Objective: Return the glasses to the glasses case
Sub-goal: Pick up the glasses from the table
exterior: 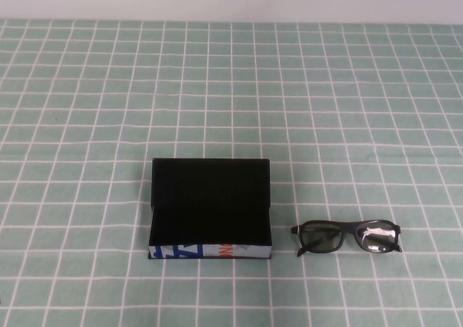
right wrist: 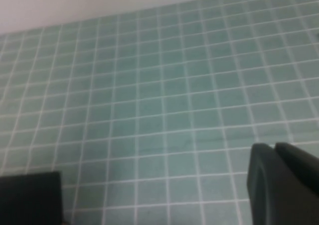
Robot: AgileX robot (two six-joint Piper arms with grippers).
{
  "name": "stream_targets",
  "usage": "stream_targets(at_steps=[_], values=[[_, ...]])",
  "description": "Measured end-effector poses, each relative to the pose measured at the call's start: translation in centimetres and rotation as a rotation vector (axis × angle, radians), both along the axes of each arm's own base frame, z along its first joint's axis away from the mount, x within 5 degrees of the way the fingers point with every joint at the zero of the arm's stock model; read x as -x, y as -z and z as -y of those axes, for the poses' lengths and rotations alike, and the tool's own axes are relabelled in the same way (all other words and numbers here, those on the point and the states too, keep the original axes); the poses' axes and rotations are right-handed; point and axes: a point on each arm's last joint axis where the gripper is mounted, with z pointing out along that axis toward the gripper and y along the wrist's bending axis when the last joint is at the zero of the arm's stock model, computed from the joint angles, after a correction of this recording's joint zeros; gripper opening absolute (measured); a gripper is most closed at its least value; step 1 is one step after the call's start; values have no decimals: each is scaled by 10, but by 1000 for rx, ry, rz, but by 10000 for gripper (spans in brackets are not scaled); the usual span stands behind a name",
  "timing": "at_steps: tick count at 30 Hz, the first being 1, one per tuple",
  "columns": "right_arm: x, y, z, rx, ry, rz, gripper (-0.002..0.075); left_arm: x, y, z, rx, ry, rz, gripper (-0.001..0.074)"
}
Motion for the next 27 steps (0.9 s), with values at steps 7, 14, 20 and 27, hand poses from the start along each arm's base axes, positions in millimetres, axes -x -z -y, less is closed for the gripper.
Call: stream_targets(at_steps=[7, 14, 20, 27], values=[[-17, 7, -13, 32, -185, -24, -11, 0, 0, 0, 0, 0, 0, -2], [-42, 2, -30, 146, -516, -92, -11, 0, 0, 0, 0, 0, 0, -2], [-72, -2, -40, 219, -751, -198, -11, 0, 0, 0, 0, 0, 0, -2], [-94, 19, -77, 376, -1078, -227, -11, 0, 0, 0, 0, 0, 0, -2]])
